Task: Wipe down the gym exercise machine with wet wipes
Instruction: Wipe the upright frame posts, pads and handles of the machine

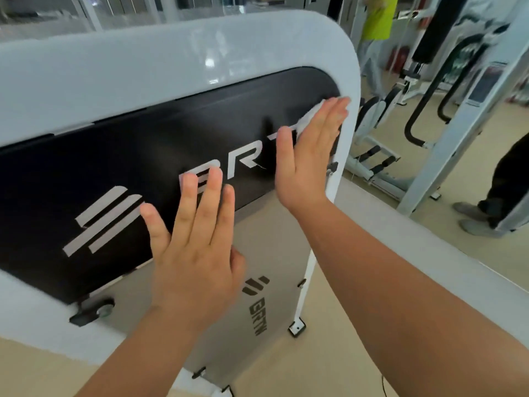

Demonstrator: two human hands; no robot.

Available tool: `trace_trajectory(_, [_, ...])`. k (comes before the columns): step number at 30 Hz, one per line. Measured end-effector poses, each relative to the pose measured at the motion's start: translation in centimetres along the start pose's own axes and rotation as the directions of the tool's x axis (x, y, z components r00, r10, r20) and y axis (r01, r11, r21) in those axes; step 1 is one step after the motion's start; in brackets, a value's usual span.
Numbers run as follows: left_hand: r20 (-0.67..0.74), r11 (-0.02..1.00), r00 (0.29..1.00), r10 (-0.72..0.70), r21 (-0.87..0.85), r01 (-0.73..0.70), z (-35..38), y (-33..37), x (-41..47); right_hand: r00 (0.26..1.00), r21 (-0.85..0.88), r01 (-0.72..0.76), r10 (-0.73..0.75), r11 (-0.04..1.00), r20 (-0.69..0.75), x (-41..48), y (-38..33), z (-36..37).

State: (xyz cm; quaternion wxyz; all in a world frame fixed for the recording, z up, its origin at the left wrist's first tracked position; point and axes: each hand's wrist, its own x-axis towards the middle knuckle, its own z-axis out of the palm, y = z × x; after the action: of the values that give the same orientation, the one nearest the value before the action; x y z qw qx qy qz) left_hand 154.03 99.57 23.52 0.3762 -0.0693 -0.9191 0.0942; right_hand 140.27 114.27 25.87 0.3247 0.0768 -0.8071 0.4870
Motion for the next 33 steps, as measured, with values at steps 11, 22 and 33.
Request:
trace_trajectory(11, [-0.044, 0.995, 0.998, 0.054, -0.086, -0.058, 2.1, 3.5, 3.6, 0.986, -0.148, 0.132, -0.115, 0.98, 0.121, 0.4, 3.9, -2.2])
trace_trajectory(22, [0.032, 0.991, 0.999, -0.005, 0.131, 0.001, 5.6, 8.8, 5.3, 0.928, 0.012, 0.296, -0.291, 0.955, 0.233, 4.9, 13.6, -6.0])
trace_trajectory(33, [0.33, 0.974, 0.94, 0.085, 0.171, -0.148, 9.8, 14.8, 2.4, 0.898, 0.085, 0.091, -0.119, 0.992, 0.424, -7.0, 25.5, -1.8])
